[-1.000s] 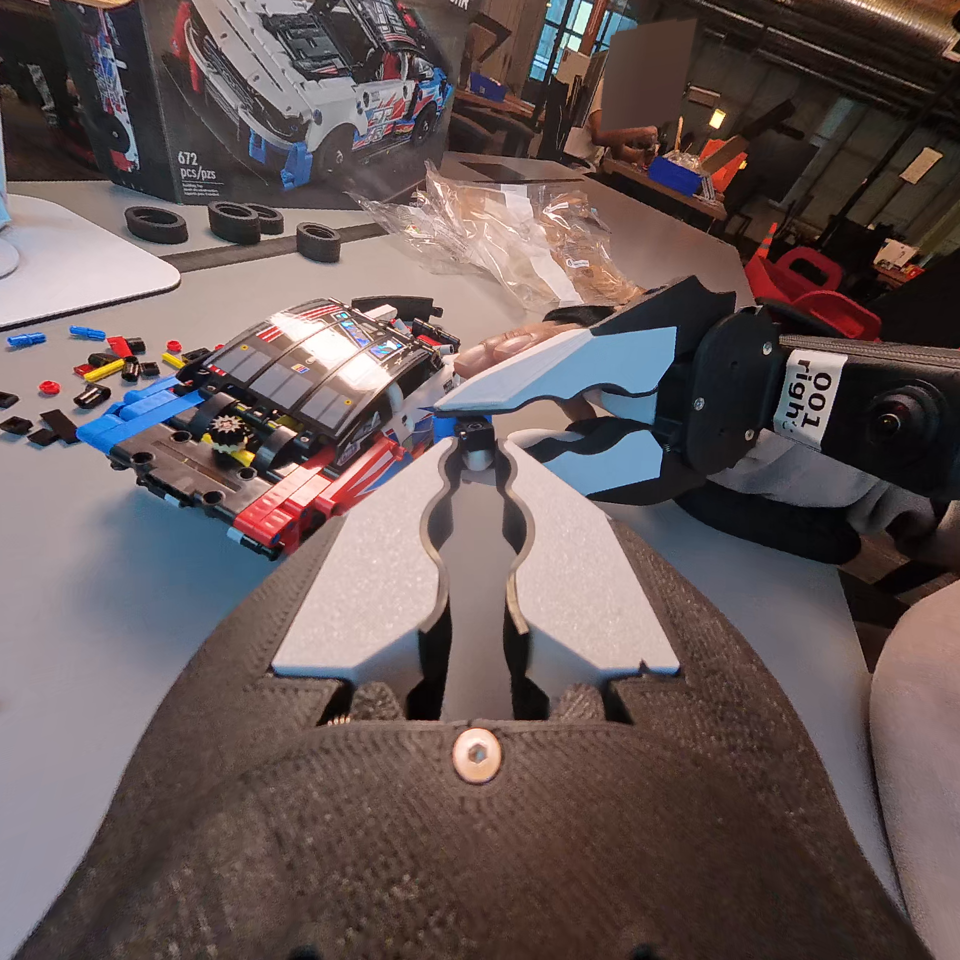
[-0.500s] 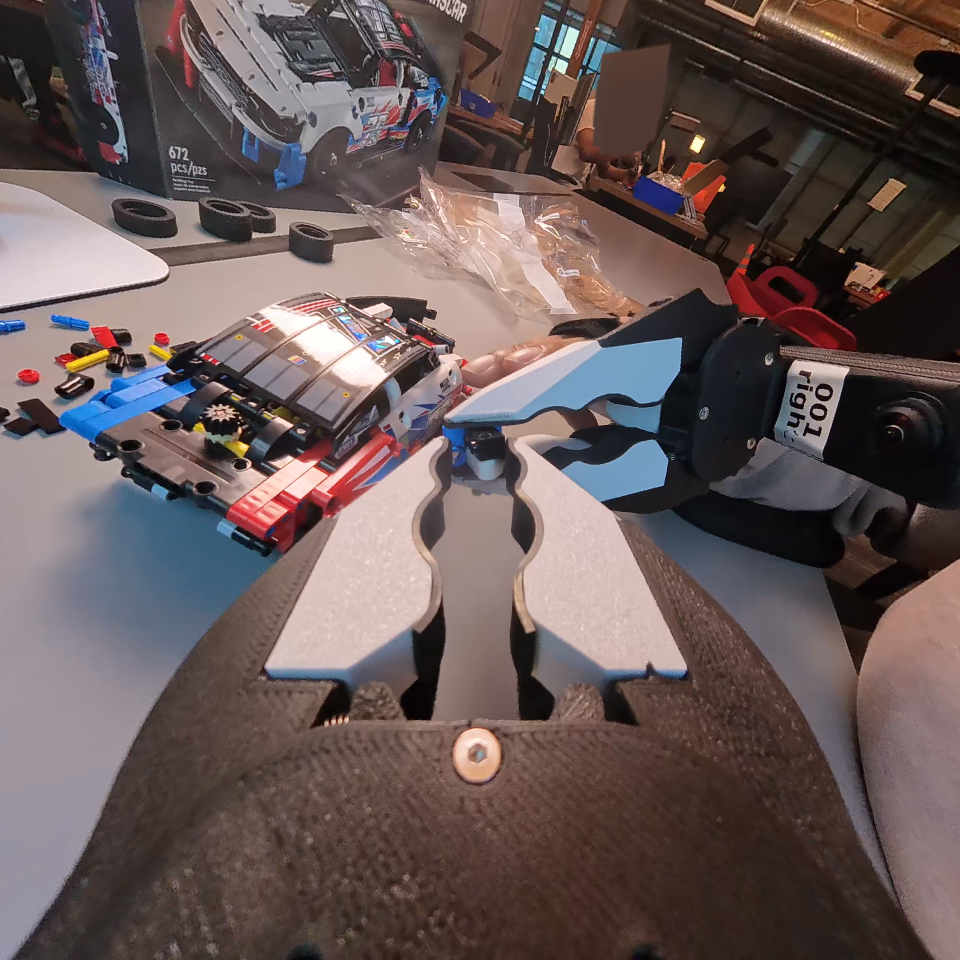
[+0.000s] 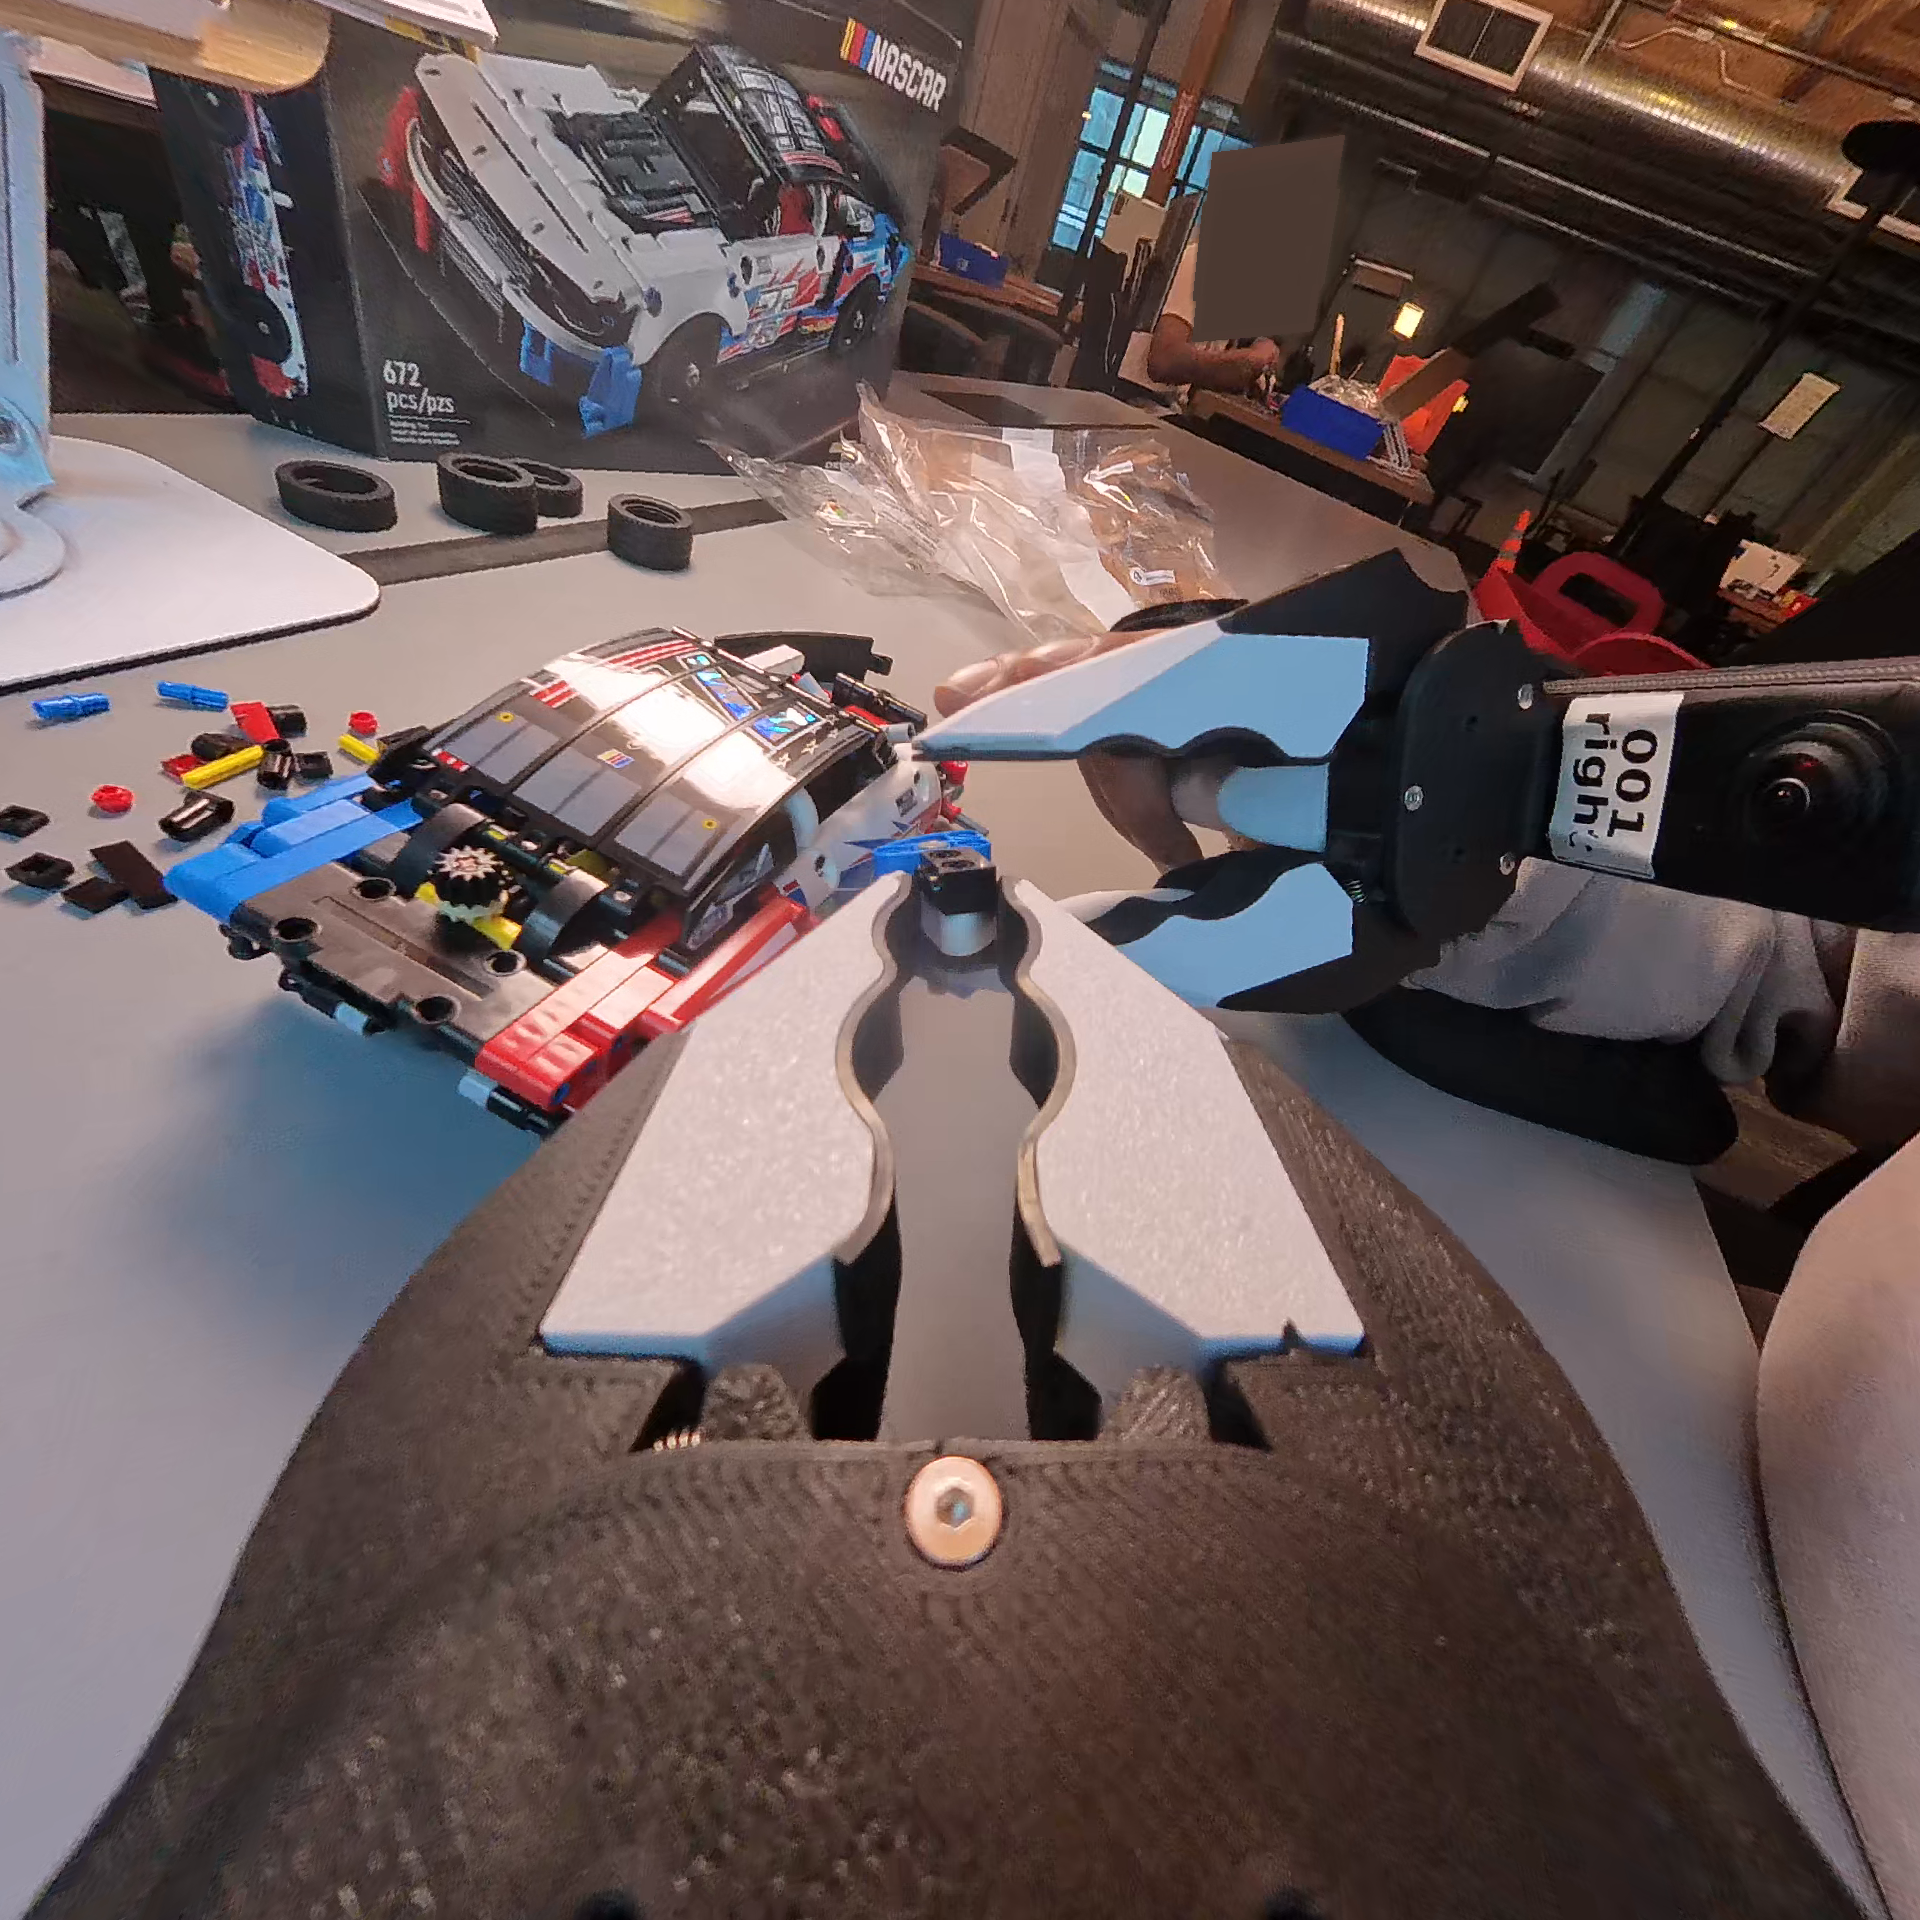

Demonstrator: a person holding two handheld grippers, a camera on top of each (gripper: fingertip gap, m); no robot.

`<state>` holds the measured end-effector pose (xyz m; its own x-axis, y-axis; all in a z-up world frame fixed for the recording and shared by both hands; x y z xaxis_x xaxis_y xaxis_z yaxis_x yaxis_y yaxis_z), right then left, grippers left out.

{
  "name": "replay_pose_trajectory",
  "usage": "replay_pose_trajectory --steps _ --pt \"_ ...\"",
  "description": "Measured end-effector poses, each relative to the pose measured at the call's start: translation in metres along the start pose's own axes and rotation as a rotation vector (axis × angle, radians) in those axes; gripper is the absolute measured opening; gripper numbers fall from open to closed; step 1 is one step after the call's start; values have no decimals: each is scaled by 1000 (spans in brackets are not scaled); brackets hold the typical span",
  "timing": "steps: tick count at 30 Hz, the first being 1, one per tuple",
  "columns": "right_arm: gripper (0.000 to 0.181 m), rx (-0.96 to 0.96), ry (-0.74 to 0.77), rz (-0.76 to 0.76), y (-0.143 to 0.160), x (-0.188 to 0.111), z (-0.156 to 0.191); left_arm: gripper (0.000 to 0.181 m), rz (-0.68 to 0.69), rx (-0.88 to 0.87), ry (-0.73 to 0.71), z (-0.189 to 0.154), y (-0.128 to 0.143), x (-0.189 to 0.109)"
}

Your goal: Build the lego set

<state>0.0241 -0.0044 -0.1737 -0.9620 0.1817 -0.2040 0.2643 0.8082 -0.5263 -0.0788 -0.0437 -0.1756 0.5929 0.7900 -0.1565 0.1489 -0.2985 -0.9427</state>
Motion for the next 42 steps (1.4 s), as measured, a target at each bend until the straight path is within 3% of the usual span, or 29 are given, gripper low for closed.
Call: replay_pose_trajectory --steps 9,13,17,21,24,29,31,32,36,39,42 --pt "36 -15 -17 -20 -4 -1 4 12 -28 -2 15 0 -4 -3" --pt "14 -32 14 -18 -7 2 4 12 -23 3 8 -3 -3 -2" --pt "13 71 -22 -20 -7 1 0 12 -30 -27 31 -3 -4 -2" --pt "13 209 -49 -57 -4 -1 -6 29 -63 -26 74 -4 -9 -7" --pt "13 241 -59 -53 -1 -1 -9 31 -61 -20 61 -2 -11 -9" --pt "13 132 -83 -8 -6 4 3 24 26 -55 22 1 -1 -2" --pt "14 107 -76 14 -5 7 7 13 46 -81 26 4 1 -2" --pt "14 125 -59 -4 -7 7 5 12 31 -123 43 5 -1 -3" --pt "53 344 -144 -181 -17 -5 -9 12 -137 -390 280 15 -15 -15" --pt "56 381 -142 -260 -14 -15 -16 11 -282 -595 512 19 -26 -26" --pt "52 383 -113 -284 -15 -19 -20 11 -317 -627 585 17 -28 -28"
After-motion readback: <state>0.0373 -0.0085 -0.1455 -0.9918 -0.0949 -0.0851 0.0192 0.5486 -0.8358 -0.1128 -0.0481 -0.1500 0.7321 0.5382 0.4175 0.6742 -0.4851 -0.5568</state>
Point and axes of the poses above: each gripper's, where its closed fingertips meet, x out along the fingers, y out of its underside, z = x × y across the jaws, the point moved 7 cm from there along -x, back along the fingers, and after that the axes turned 4 degrees about -y, right-handed, at the moved point
